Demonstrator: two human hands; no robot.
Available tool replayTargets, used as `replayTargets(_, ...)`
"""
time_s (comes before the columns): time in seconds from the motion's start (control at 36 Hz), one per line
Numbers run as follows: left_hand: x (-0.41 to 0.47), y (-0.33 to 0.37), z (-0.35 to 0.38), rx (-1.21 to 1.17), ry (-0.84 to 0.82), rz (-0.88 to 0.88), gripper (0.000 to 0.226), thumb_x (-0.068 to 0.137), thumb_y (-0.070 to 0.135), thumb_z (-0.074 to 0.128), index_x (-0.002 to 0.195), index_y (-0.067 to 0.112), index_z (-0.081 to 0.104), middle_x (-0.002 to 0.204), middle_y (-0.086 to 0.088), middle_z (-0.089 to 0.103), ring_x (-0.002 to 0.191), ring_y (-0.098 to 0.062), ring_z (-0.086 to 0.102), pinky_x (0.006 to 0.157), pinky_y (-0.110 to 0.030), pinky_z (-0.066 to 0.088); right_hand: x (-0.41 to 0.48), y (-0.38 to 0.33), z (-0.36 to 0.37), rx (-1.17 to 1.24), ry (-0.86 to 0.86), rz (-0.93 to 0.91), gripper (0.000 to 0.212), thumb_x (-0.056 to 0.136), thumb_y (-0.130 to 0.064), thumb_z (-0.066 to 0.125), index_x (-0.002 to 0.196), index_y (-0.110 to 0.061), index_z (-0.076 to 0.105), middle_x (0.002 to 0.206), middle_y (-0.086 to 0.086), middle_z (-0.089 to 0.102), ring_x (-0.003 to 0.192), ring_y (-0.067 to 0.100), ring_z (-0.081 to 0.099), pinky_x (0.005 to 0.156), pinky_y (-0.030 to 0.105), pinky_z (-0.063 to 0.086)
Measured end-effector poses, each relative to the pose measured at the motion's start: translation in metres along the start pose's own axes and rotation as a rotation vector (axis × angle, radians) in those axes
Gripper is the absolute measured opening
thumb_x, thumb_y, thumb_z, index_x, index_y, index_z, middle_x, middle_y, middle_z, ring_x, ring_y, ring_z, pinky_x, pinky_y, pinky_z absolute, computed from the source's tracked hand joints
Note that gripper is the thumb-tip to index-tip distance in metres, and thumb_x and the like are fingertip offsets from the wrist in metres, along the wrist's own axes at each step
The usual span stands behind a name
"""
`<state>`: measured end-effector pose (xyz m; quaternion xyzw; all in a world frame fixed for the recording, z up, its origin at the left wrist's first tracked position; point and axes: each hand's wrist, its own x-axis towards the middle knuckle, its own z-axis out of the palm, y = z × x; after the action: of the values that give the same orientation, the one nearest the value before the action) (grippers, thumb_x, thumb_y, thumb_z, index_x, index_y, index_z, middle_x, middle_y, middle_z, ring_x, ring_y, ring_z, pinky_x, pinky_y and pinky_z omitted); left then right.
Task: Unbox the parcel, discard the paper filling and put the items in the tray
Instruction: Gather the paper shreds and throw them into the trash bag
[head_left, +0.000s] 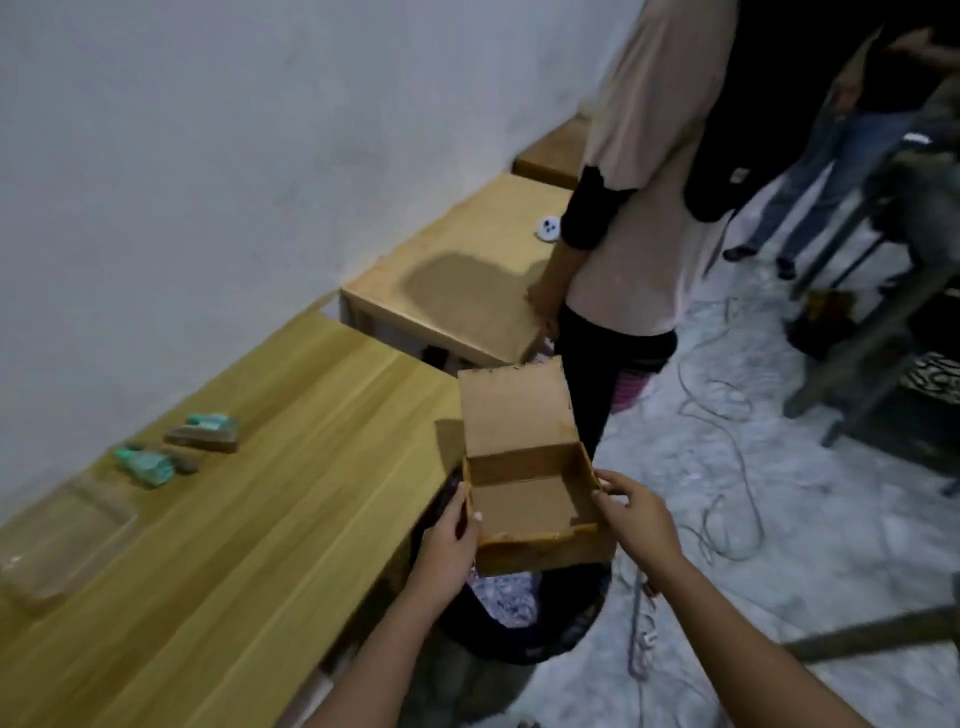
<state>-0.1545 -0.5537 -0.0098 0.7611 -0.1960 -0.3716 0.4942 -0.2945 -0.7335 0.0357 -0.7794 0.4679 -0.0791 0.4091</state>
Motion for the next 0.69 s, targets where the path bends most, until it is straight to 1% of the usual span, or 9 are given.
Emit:
replayTargets(0.03,0.009,0.001,0.015,0.02,-0.035,-0.013,0.052,0.098,0.028,0.042,0.146,0.027,0.023,0.13,0.007,0.049,0.085,0.008,0.048,0.07,-0.006,0.038,0.006,0.013,-0.009,0.001,0.008,0.03,0.037,0.091,-0.03,0.053,0.128,-0.023,0.055,0.116,0.003,0.064,0.086,0.019,0.06,0.067,0.033,0.052)
replayTargets(0.08,0.025,0.002,0.041,0.054,-0.082,-0.051,0.052,0.098,0.028,0.042,0.146,0.026,0.022,0.12,0.006,0.056,0.081,0.008,0.044,0.065,-0.008,0.036,0.02,0.036,-0.021,-0.014,0.001,0.073,0.036,0.092,-0.03,0.053,0.126,-0.021,0.056,0.12,0.005,0.063,0.092,0.022,0.062,0.072,0.035,0.052)
replayTargets(0.17,0.045,-0.001,0.068,0.077,-0.126,-0.12,0.053,0.099,0.029,0.039,0.147,0.024,0.018,0.139,0.003,0.043,0.11,-0.006,0.047,0.08,-0.018,0.037,0.041,0.062,-0.026,-0.038,-0.072,0.111,0.036,0.093,-0.027,0.049,0.127,-0.018,0.056,0.123,0.005,0.062,0.094,0.024,0.062,0.072,0.03,0.048)
replayTargets(0.22,0.06,-0.008,0.079,0.115,-0.112,-0.178,0.053,0.099,0.031,0.037,0.148,0.025,0.017,0.146,0.0,0.037,0.126,-0.017,0.044,0.088,-0.023,0.038,0.054,0.075,-0.022,-0.019,-0.127,0.128,0.036,0.093,-0.024,0.048,0.128,-0.018,0.054,0.123,0.005,0.062,0.098,0.024,0.062,0.078,0.031,0.049)
replayTargets(0.31,0.08,-0.021,0.09,0.124,-0.077,-0.241,0.053,0.099,0.033,0.037,0.148,0.024,0.018,0.133,0.003,0.05,0.108,-0.012,0.053,0.088,-0.028,0.043,0.079,0.094,-0.01,-0.034,-0.222,0.143,0.04,0.094,-0.019,0.045,0.134,-0.019,0.049,0.126,0.006,0.06,0.107,0.027,0.059,0.09,0.035,0.049)
replayTargets(0.33,0.086,-0.026,0.091,0.12,-0.062,-0.26,0.053,0.099,0.033,0.037,0.148,0.023,0.019,0.137,0.002,0.047,0.111,-0.013,0.052,0.092,-0.03,0.042,0.086,0.099,-0.006,-0.048,-0.287,0.157,0.042,0.095,-0.019,0.044,0.137,-0.02,0.044,0.133,0.006,0.055,0.113,0.027,0.056,0.093,0.033,0.046)
replayTargets(0.39,0.095,-0.036,0.09,0.163,-0.023,-0.315,0.053,0.099,0.033,0.036,0.147,0.02,0.02,0.15,-0.001,0.033,0.132,-0.021,0.038,0.104,-0.032,0.034,0.098,0.108,0.005,-0.108,-0.431,0.175,0.048,0.096,-0.024,0.044,0.142,-0.018,0.034,0.146,0.006,0.041,0.128,0.026,0.044,0.102,0.033,0.037)
replayTargets(0.47,0.106,-0.051,0.087,0.285,0.016,-0.367,0.053,0.099,0.034,0.037,0.146,0.015,0.024,0.151,-0.005,0.031,0.137,-0.024,0.032,0.108,-0.035,0.031,0.111,0.118,0.017,-0.201,-0.536,0.18,0.058,0.095,-0.032,0.046,0.145,-0.011,0.026,0.152,0.009,0.029,0.138,0.026,0.031,0.112,0.034,0.029)
replayTargets(0.69,0.106,-0.053,0.09,0.494,-0.071,-0.296,0.046,0.097,0.032,0.042,0.138,0.011,0.038,0.145,-0.008,0.039,0.129,-0.024,0.042,0.098,-0.027,0.035,0.122,0.116,0.034,-0.303,-0.593,0.101,0.057,0.092,-0.033,0.05,0.142,-0.013,0.032,0.144,0.009,0.043,0.128,0.026,0.045,0.097,0.027,0.038)
